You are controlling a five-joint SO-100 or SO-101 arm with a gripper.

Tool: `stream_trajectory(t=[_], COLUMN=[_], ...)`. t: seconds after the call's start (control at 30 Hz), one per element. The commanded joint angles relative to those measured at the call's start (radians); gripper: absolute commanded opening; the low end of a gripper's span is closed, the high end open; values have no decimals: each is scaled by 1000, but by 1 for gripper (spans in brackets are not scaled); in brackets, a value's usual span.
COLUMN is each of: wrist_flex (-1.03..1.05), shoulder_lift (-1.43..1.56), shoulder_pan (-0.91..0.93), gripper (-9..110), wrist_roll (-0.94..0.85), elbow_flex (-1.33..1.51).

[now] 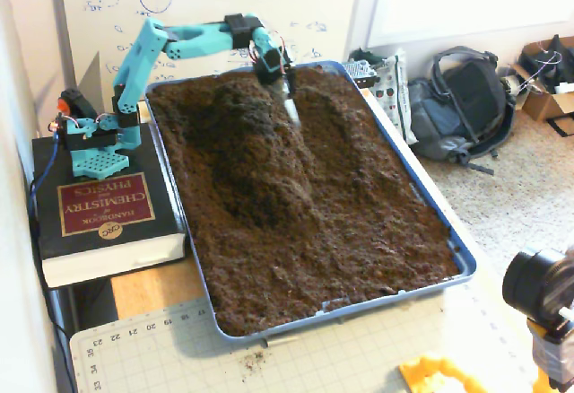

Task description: Build a berm.

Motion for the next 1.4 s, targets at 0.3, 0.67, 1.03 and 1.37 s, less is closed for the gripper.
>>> stream_trajectory(t=[0.3,0.67,1.03,1.37], wrist_flex=[500,466,354,84], shoulder_lift=[298,206,35,-107], shoulder_pan=[-64,-60,-60,-60], gripper=[1,1,1,1], wrist_roll=[0,-2,2,-8], elbow_flex=[170,499,430,385])
